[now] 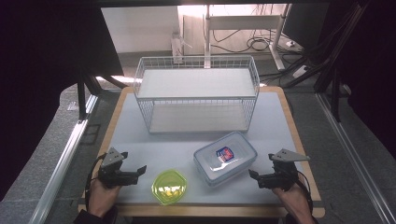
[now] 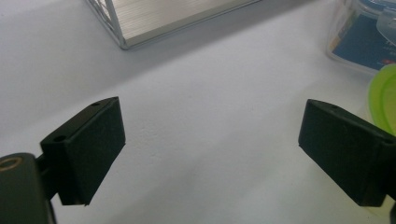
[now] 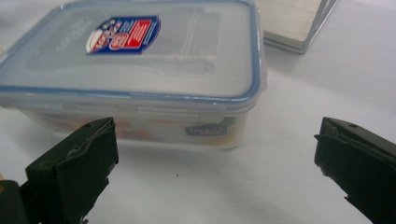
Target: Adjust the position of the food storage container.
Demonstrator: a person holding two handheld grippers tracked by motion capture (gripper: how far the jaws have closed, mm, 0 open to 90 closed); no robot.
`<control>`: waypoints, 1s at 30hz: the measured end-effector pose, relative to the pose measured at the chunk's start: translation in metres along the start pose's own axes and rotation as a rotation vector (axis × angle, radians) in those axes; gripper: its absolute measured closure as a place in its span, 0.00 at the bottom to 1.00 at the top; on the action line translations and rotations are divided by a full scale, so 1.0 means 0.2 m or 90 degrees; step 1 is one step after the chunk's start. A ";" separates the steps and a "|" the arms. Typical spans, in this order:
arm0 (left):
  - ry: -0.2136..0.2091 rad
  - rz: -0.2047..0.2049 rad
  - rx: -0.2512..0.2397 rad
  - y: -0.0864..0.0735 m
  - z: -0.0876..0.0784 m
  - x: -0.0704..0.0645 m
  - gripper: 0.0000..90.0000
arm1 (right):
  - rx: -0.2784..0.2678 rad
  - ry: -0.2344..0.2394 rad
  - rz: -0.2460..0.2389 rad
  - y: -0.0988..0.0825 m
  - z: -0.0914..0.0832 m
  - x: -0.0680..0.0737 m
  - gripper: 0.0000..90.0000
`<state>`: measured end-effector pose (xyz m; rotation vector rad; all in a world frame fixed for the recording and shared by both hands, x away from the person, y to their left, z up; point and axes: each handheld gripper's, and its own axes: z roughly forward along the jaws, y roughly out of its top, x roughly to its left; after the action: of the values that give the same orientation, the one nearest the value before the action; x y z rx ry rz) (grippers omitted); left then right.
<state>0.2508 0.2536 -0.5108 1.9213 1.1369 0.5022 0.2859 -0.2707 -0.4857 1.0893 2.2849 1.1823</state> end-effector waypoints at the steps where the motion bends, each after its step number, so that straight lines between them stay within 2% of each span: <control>1: 0.001 -0.003 0.002 0.00 0.00 0.00 0.07 | 0.005 -0.003 -0.008 0.00 0.00 0.00 0.00; 4: 0.003 -0.007 0.003 0.00 0.00 0.01 0.05 | 0.017 -0.005 -0.018 -0.01 0.01 0.01 0.00; 5: 0.017 0.000 0.008 0.00 0.00 0.00 0.03 | 0.018 -0.007 -0.023 -0.01 0.01 0.01 0.00; 7: 0.015 0.001 0.004 0.00 0.00 0.00 0.02 | 0.018 -0.010 -0.026 -0.01 0.01 0.01 0.00; 8: 0.003 -0.005 0.000 0.00 0.00 0.00 0.02 | 0.018 -0.008 -0.025 -0.01 0.01 0.01 0.00; 10: -0.002 -0.010 -0.008 0.00 -0.01 0.01 0.03 | 0.023 -0.008 -0.026 -0.01 0.02 0.02 0.00; 13: 0.003 -0.011 -0.011 0.00 -0.02 0.00 0.06 | 0.029 0.003 -0.018 -0.02 0.03 0.02 0.00; 16: 0.002 -0.006 -0.011 0.01 -0.02 0.00 0.13 | 0.030 0.010 -0.012 -0.01 0.03 0.02 0.00; 17: -0.006 -0.004 -0.011 0.01 -0.02 0.00 0.15 | 0.032 0.009 -0.014 -0.01 0.03 0.02 0.00; 21: -0.009 0.003 -0.013 0.02 -0.03 -0.02 0.23 | 0.041 0.001 -0.014 -0.02 0.04 0.03 0.01; 22: -0.018 0.003 -0.010 0.03 -0.04 -0.03 0.26 | 0.042 0.000 -0.014 -0.02 0.04 0.03 0.02; 24: -0.042 0.013 -0.009 0.05 -0.05 -0.04 0.39 | 0.041 0.000 -0.010 -0.02 0.04 0.03 0.03; 30: -0.051 0.034 -0.019 0.11 -0.09 -0.11 0.56 | 0.034 0.001 -0.008 -0.01 0.04 0.04 0.06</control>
<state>0.2386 0.2368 -0.4807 1.9329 1.0241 0.4649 0.2841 -0.2614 -0.4912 1.0919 2.3330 1.1236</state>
